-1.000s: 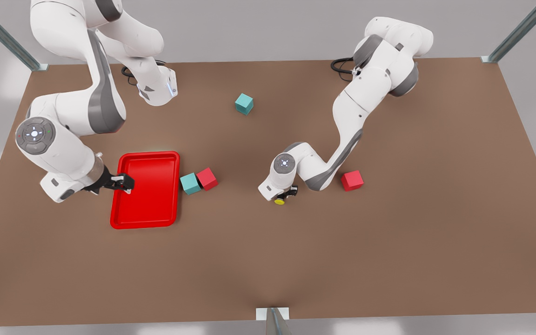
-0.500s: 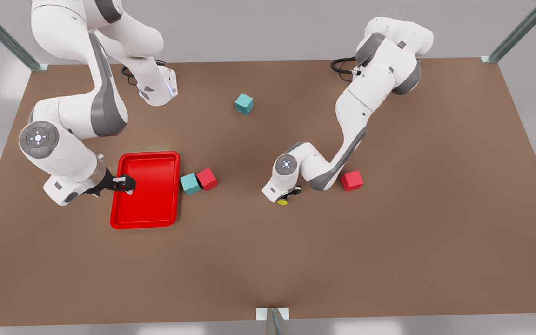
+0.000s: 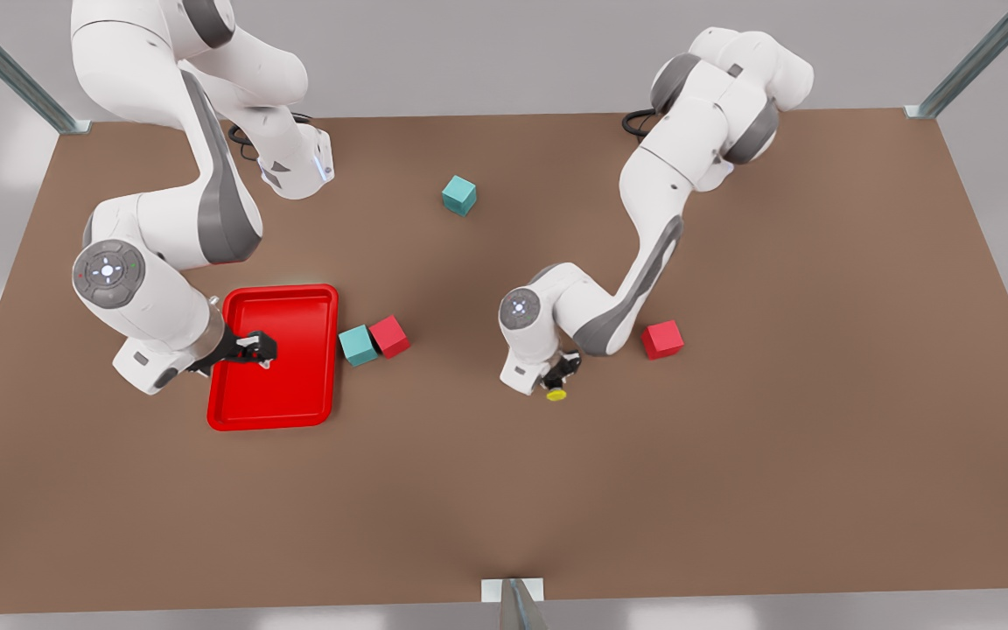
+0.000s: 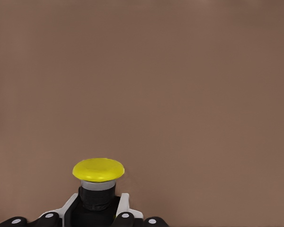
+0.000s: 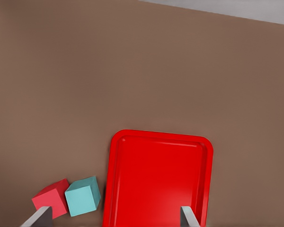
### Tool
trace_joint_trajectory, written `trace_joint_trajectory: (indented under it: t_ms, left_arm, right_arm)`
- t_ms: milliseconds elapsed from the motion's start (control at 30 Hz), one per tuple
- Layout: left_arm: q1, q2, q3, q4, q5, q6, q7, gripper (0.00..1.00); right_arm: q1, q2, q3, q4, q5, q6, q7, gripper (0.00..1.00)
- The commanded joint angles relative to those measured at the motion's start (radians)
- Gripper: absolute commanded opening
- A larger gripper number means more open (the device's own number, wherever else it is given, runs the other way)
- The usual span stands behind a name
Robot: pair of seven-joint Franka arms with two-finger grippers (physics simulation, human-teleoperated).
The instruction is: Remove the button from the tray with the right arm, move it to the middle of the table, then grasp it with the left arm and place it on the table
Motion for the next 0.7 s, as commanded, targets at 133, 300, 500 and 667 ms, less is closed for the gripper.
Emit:
trace_joint_trajectory:
  t_ms: [133, 300, 500, 667]
  left_arm:
    - [-0.092, 0.001, 0.054, 0.010, 0.470, -0.367, -1.426, 0.41]
    - [-0.143, 0.068, 0.054, -0.036, 0.743, -0.481, -1.684, 0.41]
    - [-0.155, 0.140, 0.054, -0.062, 0.819, -0.490, -1.848, 0.41]
    - [-0.155, 0.186, 0.054, -0.062, 0.849, -0.486, -1.848, 0.41]
  right_arm:
    - [0.015, 0.002, 0.000, 0.002, -0.001, 0.002, -0.017, 1.00]
    - [0.022, 0.006, 0.000, 0.002, -0.009, 0.000, -0.019, 1.00]
    - [0.017, 0.006, 0.000, 0.002, -0.009, 0.000, -0.019, 1.00]
    - [0.012, 0.006, -0.001, 0.003, -0.012, 0.000, -0.019, 1.00]
